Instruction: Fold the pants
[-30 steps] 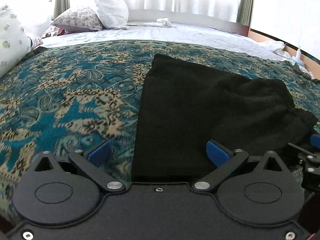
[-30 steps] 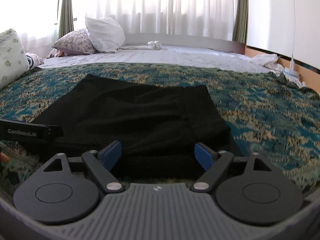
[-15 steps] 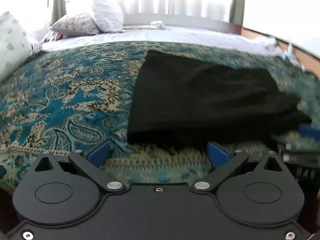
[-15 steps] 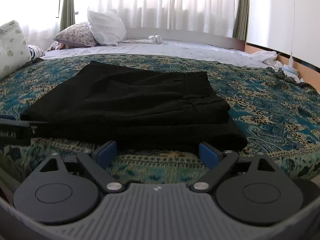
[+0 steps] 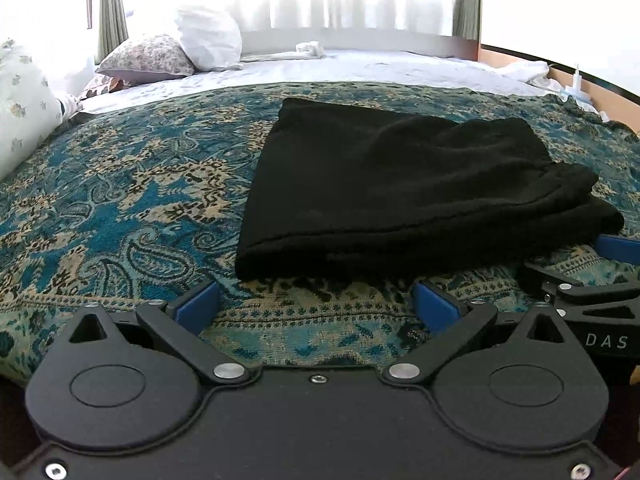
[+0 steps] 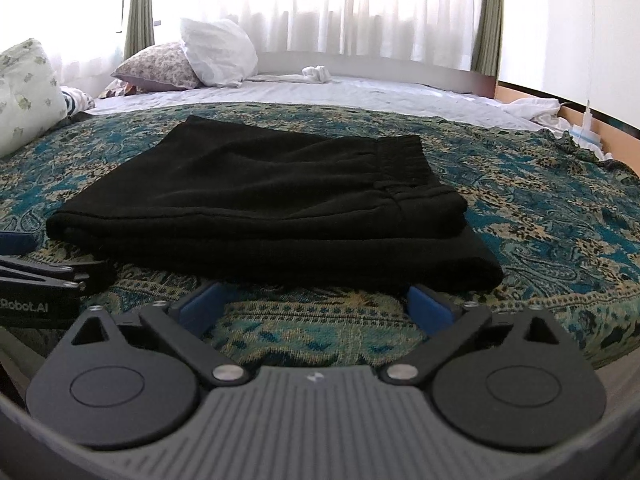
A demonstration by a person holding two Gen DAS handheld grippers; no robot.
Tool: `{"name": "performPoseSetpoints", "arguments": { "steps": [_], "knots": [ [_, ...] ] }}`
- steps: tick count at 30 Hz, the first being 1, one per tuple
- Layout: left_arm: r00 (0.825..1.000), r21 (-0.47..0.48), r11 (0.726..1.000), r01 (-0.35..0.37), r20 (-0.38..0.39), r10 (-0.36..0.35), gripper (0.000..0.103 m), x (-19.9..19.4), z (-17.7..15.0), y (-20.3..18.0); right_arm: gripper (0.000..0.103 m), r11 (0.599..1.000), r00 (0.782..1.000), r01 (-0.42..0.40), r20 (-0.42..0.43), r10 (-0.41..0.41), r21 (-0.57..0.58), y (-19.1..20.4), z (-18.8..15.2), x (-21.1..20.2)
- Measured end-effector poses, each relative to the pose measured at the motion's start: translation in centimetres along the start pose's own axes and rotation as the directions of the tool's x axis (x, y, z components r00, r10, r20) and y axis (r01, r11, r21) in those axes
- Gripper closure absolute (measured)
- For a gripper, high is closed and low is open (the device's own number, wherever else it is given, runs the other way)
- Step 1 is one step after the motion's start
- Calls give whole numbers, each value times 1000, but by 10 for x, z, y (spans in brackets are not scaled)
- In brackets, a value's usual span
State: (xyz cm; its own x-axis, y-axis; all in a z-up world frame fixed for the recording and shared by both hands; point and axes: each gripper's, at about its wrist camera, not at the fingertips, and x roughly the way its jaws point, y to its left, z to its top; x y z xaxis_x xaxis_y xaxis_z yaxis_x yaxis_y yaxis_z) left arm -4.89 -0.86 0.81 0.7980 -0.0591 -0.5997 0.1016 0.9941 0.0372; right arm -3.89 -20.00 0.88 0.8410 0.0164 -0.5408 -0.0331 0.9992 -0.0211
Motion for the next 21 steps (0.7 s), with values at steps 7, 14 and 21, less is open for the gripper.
{"name": "performPoseSetpoints", "arguments": {
  "steps": [7, 14, 21],
  "knots": [
    [1000, -18, 1000, 14, -16, -14, 0, 6, 3, 2, 0, 1000, 1000, 0, 2, 0, -5, 0, -2, 1],
    [999, -29, 999, 21, -24, -21, 0, 9, 5, 5, 0, 1000, 1000, -2, -5, 2, -8, -1, -1, 1],
    [999, -34, 999, 18, -34, -19, 0, 11, 6, 5, 0, 1000, 1000, -3, -12, 3, -9, -1, 1, 2]
  ]
}}
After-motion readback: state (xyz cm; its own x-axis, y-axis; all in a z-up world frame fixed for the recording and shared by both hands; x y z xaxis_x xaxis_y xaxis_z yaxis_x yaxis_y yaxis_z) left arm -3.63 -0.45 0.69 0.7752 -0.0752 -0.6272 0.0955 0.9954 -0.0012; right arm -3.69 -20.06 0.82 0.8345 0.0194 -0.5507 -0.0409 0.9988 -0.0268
